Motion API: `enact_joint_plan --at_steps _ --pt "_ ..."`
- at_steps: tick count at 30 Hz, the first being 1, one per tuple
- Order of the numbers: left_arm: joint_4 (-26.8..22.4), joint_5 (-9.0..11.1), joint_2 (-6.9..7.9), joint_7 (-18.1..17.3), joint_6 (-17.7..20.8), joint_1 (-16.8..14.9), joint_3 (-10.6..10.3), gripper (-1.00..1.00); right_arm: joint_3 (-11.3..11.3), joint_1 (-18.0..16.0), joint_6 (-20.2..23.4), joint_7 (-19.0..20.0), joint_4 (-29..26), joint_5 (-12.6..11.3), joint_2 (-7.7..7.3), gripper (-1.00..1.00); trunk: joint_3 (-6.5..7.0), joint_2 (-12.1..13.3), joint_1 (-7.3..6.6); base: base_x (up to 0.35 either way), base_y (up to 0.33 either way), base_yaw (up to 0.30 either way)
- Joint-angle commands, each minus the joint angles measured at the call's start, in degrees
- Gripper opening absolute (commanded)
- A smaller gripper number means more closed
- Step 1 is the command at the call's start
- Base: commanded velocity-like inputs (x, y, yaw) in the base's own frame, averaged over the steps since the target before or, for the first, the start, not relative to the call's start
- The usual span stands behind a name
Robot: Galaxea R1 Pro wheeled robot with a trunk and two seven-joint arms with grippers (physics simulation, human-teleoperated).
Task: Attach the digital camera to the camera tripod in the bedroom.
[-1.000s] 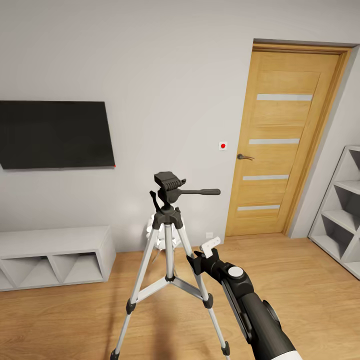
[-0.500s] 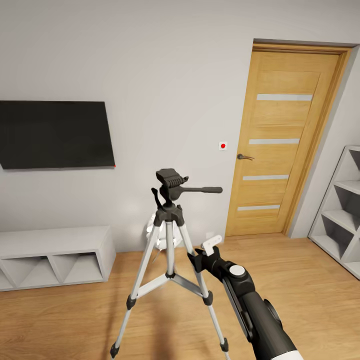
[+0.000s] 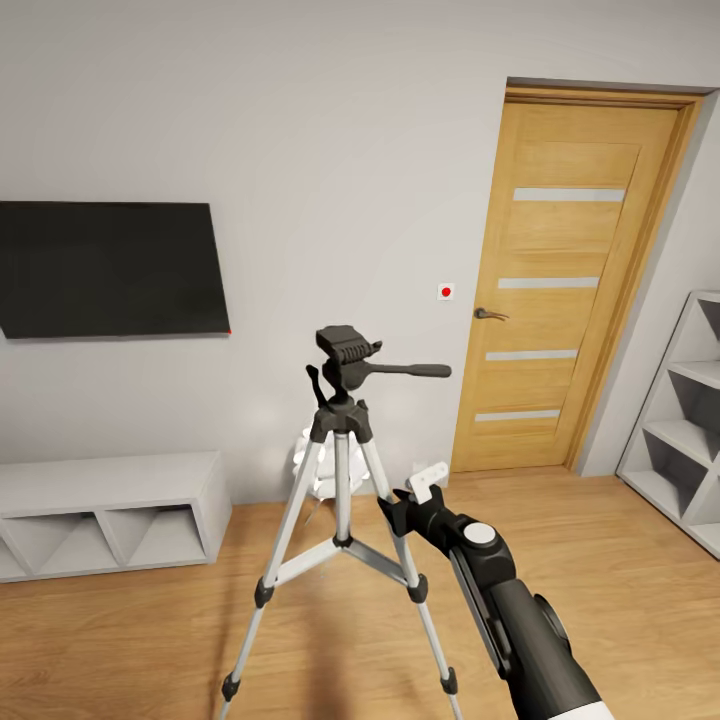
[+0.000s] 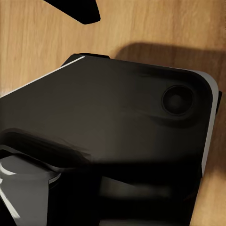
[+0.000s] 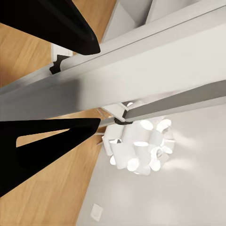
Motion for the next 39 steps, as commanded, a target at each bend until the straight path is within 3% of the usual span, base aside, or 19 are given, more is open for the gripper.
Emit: enact_joint_plan --at_steps 1,17,18,22,26,39 --pt "-0.1 0.4 -0.01 0.0 -0.1 0.0 0.0 1.00 -0.1 0.0 0.2 0.4 -0.1 0.4 0.04 -1.00 -0.06 0.0 0.01 0.000 0.000 0.000" --pt "-0.1 0.4 -0.09 0.0 -0.1 0.0 0.0 1.00 -0.2 0.0 4.8 0.0 -0.3 -1.0 0.05 -1.00 -0.06 0.0 0.01 0.000 0.000 0.000" --pt "-0.1 0.4 -0.09 0.0 -0.1 0.0 0.0 1.00 -0.2 0.0 5.6 0.0 -0.3 -3.3 0.05 -1.00 -0.06 0.0 0.01 0.000 0.000 0.000" --pt "-0.1 0.4 -0.10 0.0 -0.1 0.0 0.0 1.00 -0.2 0.0 5.4 -0.1 -0.3 -3.3 0.05 -1.00 -0.06 0.0 0.01 0.000 0.000 0.000" --pt "-0.4 0.3 -0.10 -0.1 -0.1 0.0 0.0 1.00 0.3 0.0 5.1 -0.4 -0.5 -1.3 -0.31 -1.00 -0.06 -0.1 0.01 0.000 0.000 0.000" --pt "-0.4 0.4 -0.10 -0.1 -0.1 0.0 -0.1 1.00 -0.1 0.0 5.1 -0.1 -1.0 -1.9 -0.53 -1.00 -0.06 -0.1 0.01 0.000 0.000 0.000"
